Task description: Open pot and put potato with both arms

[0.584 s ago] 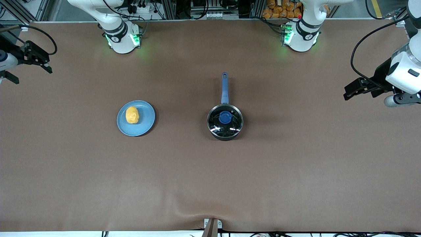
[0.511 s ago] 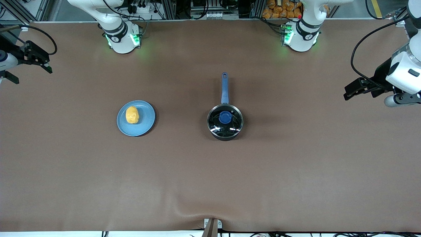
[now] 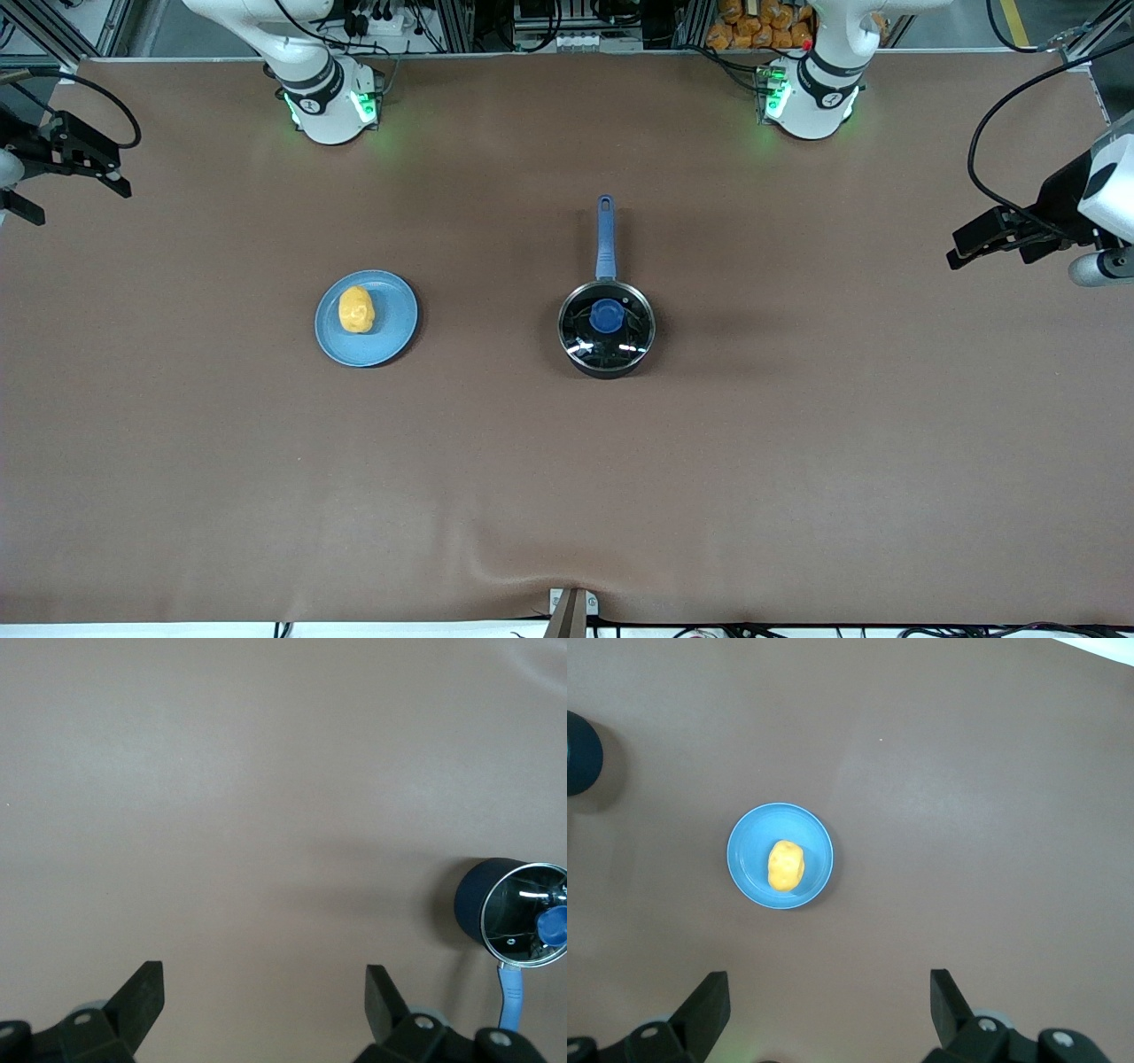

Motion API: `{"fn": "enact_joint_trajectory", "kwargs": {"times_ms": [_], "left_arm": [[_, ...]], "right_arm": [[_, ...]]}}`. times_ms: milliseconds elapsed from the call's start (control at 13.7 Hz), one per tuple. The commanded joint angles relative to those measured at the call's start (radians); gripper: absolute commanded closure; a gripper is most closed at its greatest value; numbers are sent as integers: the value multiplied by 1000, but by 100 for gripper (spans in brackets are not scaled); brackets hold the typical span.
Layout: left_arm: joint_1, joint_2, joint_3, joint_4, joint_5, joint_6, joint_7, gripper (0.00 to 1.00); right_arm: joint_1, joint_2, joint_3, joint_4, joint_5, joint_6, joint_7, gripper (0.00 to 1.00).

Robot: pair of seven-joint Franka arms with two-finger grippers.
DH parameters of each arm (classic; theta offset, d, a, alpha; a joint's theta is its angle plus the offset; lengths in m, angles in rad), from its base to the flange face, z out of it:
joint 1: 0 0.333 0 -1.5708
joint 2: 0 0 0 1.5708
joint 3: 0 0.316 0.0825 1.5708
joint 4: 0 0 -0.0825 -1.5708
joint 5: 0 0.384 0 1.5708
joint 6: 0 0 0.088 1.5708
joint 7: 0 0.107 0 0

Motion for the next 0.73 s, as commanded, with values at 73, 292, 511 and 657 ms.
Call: {"fn": "enact_joint_trajectory", "kwargs": {"times_ms": [73,292,511,657], "left_arm": [[-8,-17,6,1,-9,-9,47,0],[-9,-16,4,1,-9,-9,50,0],[-15,-16,4,1,-11,-9,49,0],[-15,-16,6,1,-9,-9,49,0]], "right_arm": [[-15,-2,10,1,19,-12,13,0],[-10,-2,10,3,42,-19,145,0],[-12,0,11,6,38,-17,137,0],[-18,19,11,6,37,-17,139,0]]}}
